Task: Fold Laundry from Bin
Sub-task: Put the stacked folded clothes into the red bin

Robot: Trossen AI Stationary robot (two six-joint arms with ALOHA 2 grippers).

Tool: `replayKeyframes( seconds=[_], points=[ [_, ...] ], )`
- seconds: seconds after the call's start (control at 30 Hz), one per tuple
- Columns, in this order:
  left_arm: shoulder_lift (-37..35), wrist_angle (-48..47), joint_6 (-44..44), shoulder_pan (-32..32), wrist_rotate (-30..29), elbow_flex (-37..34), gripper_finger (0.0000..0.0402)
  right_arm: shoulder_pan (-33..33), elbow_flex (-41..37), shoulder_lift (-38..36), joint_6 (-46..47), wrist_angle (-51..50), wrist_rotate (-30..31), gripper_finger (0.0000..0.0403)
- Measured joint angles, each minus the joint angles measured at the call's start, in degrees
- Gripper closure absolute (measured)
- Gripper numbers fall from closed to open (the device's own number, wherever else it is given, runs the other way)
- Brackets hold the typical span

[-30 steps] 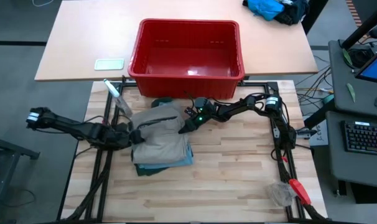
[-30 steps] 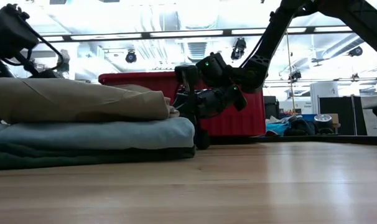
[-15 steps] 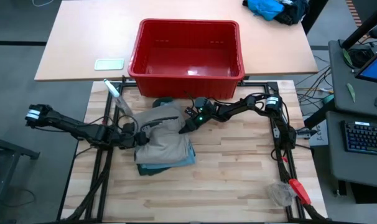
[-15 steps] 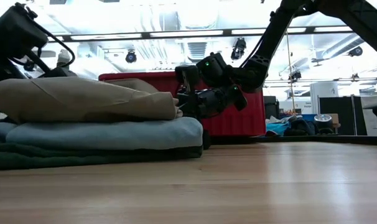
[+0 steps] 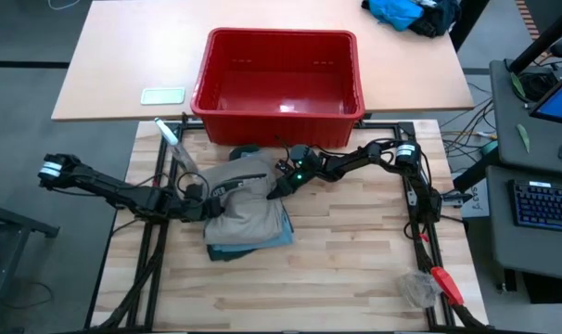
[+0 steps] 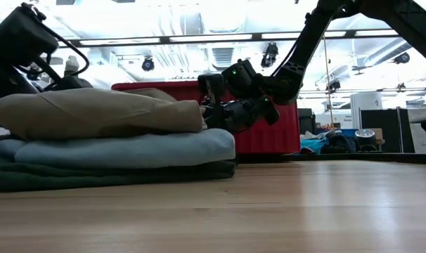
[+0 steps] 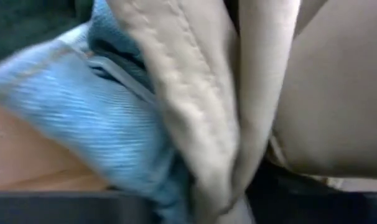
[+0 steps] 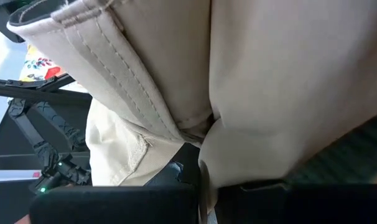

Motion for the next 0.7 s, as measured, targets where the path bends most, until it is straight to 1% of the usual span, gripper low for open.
replayKeyframes(
  seconds=[0.1, 0.13, 0.17, 0.43, 0.57, 0.7],
  points=[
    [1.0, 0.6, -0.1, 0.0, 0.0, 0.0, 0.0340, 0.0, 0.0, 0.0, -0.1, 0.0, 0.0, 0.0390],
    [1.3, 0.7, -0.2, 0.0, 0.0, 0.0, 0.0363, 0.0, 0.0, 0.0, -0.2, 0.0, 0.0, 0.0390],
    [1.6, 0.9, -0.3, 0.0, -0.1, 0.0, 0.0369, 0.0, 0.0, 0.0, -0.3, 0.0, 0.1, 0.0390],
    [1.4, 3.0, 3.0, 0.0, -0.5, 0.6, 0.0368, 0.0, -0.2, -0.6, -1.7, 0.5, -0.1, 0.0390],
    [0.8, 1.8, 5.3, 0.0, -0.5, 3.4, 0.0368, 0.0, -0.3, -3.4, -2.4, -1.1, 0.8, 0.0390],
    [0.7, 1.4, 7.4, 0.0, -0.9, 6.7, 0.0368, -0.1, -0.2, -7.3, -3.4, -5.2, 1.1, 0.0390]
  ],
)
